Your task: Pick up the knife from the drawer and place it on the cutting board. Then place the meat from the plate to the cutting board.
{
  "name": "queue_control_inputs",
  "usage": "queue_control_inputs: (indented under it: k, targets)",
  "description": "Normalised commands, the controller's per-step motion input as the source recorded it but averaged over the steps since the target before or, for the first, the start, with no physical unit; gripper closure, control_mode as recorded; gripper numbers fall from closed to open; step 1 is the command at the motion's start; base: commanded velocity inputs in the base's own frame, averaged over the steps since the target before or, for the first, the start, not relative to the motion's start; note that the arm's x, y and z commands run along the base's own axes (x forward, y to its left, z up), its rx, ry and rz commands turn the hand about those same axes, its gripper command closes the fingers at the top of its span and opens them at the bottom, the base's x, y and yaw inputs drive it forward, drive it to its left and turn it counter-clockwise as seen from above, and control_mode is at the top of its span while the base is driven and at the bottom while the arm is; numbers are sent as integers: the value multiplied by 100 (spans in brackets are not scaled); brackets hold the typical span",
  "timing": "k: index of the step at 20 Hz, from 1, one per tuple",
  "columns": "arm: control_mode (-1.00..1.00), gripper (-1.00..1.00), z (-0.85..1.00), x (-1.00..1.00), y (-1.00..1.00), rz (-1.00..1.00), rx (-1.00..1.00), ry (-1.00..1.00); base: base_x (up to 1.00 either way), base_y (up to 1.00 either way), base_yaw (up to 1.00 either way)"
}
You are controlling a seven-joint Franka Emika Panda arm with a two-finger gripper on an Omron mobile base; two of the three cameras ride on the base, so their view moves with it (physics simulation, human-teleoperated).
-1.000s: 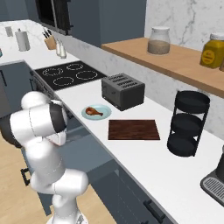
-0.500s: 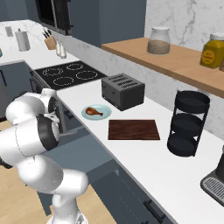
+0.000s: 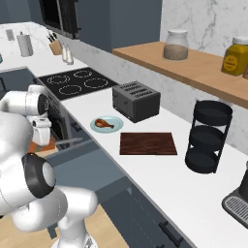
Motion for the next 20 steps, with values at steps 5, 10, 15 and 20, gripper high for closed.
queue_control_inputs:
  k: [5, 10, 15, 20]
  targets:
    - [-100, 100, 39, -16, -41, -15, 0, -3, 0, 0, 0]
    - [-100, 100, 0, 72, -100, -30, 0, -8, 0, 0, 0]
    - [-100, 100, 0, 98, -90, -14, 0, -16, 0, 0, 0]
    - [-100, 100, -22, 80, -85, 0, 0, -37, 0, 0, 0]
